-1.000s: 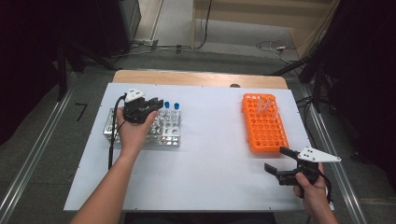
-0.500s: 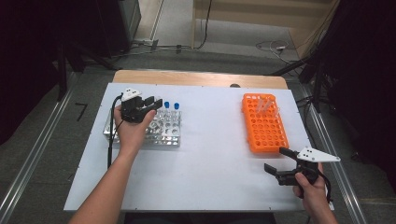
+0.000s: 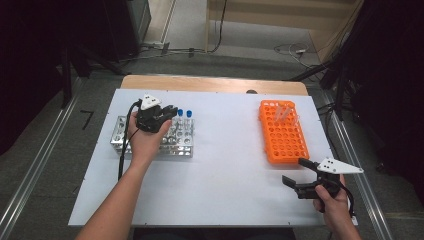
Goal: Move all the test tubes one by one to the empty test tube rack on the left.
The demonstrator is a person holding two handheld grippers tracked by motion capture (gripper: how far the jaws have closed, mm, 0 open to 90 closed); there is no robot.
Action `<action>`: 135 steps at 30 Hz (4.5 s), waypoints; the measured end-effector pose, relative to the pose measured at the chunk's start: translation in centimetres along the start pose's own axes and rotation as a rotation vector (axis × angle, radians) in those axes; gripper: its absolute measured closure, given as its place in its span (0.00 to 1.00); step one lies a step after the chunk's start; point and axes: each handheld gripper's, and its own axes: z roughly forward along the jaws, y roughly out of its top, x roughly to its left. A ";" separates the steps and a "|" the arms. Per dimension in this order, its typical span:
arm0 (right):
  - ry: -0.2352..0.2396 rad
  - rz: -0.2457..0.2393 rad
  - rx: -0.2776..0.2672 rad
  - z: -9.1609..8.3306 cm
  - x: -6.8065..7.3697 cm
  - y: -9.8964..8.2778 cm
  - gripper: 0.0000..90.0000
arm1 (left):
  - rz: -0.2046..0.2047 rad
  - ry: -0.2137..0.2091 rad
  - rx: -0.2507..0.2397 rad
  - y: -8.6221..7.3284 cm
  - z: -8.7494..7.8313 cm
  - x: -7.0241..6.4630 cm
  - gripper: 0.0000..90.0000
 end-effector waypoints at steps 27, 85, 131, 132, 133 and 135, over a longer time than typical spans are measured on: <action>-0.025 0.007 -0.038 -0.2 -0.4 0.7 0.03 | -0.055 -0.165 -0.098 -2.1 -6.0 -1.7 0.10; -0.273 0.132 0.023 7.5 -11.4 5.3 0.68 | -0.064 -0.249 -0.124 -8.1 -11.3 -4.1 0.00; -0.176 0.024 -0.116 4.1 -4.6 8.3 0.82 | -0.059 -0.253 -0.116 -8.0 -11.3 -4.6 0.00; -0.169 0.022 -0.117 4.1 -4.2 8.3 0.82 | -0.058 -0.252 -0.115 -8.0 -11.3 -4.6 0.00; -0.160 0.019 -0.119 4.1 -3.8 8.2 0.82 | -0.057 -0.253 -0.116 -7.9 -11.3 -4.7 0.00; -0.146 0.011 -0.118 4.2 -3.1 8.1 0.82 | -0.056 -0.256 -0.117 -7.9 -11.3 -4.7 0.00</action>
